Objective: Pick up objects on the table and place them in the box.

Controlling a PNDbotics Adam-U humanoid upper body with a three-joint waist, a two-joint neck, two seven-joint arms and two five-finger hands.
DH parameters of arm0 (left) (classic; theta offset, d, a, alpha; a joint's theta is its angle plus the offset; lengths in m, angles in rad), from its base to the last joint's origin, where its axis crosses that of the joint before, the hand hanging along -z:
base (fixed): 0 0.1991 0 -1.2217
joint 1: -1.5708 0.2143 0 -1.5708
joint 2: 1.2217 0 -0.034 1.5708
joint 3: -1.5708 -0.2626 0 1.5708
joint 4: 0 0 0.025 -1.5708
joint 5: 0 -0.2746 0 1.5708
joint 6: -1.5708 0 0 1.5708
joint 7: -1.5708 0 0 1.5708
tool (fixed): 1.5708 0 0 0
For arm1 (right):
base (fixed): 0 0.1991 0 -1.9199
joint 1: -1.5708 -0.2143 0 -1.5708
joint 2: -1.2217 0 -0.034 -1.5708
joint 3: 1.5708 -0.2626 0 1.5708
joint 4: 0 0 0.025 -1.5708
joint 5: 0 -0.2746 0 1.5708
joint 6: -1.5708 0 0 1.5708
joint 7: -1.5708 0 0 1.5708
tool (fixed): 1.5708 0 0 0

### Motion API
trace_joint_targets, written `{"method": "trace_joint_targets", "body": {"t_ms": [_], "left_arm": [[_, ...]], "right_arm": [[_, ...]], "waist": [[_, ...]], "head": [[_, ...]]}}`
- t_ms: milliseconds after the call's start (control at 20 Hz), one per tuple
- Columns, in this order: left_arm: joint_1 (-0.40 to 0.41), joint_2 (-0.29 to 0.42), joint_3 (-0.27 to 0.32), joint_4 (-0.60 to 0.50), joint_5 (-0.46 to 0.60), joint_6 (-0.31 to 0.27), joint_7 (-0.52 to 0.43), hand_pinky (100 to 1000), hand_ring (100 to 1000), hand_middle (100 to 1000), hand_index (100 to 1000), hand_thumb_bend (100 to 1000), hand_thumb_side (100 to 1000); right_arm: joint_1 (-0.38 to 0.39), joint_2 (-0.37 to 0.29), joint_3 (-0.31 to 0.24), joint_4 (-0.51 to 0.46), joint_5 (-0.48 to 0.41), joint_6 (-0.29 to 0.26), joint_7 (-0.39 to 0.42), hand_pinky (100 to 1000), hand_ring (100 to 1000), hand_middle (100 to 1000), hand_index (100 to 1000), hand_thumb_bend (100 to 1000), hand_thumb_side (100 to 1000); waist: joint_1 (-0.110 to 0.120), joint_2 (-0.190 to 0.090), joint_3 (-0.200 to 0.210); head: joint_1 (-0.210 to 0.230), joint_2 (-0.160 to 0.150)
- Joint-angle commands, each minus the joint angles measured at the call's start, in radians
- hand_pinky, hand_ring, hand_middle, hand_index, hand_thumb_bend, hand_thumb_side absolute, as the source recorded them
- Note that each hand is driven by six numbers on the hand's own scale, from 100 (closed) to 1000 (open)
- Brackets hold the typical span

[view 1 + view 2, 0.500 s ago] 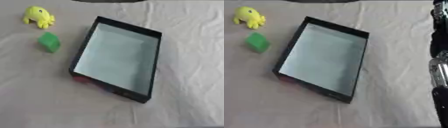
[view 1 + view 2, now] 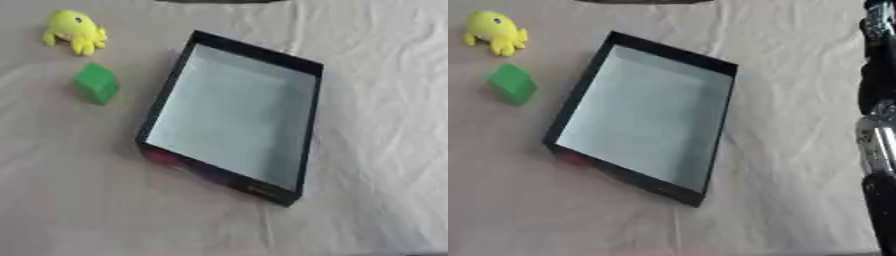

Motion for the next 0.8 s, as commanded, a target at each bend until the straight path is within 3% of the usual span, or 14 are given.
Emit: {"method": "trace_joint_targets", "body": {"t_ms": [50,450,800], "left_arm": [[-0.003,0.054,0.005,-0.015,-0.008,-0.009,-0.007,802,630,687,826,274,447],[0.052,0.288,-0.061,0.118,-0.142,-0.147,-0.109,804,644,704,845,295,415],[0.024,0.482,-0.184,0.275,-0.268,-0.22,-0.207,814,690,738,861,317,469]], "right_arm": [[-0.005,-0.019,-0.005,-0.009,0.004,-0.001,0.002,1000,954,987,882,147,442],[0.003,-0.028,-0.004,-0.006,0.004,0.002,0.002,1000,954,986,881,147,442],[0.004,-0.033,0.002,-0.004,0.002,0.004,0.009,1000,954,986,881,145,444]], "waist": [[0.002,-0.012,0.001],[0.011,-0.023,0.009],[0.011,-0.028,0.006]], "head": [[-0.006,-0.014],[-0.007,-0.015],[-0.006,-0.016]]}}
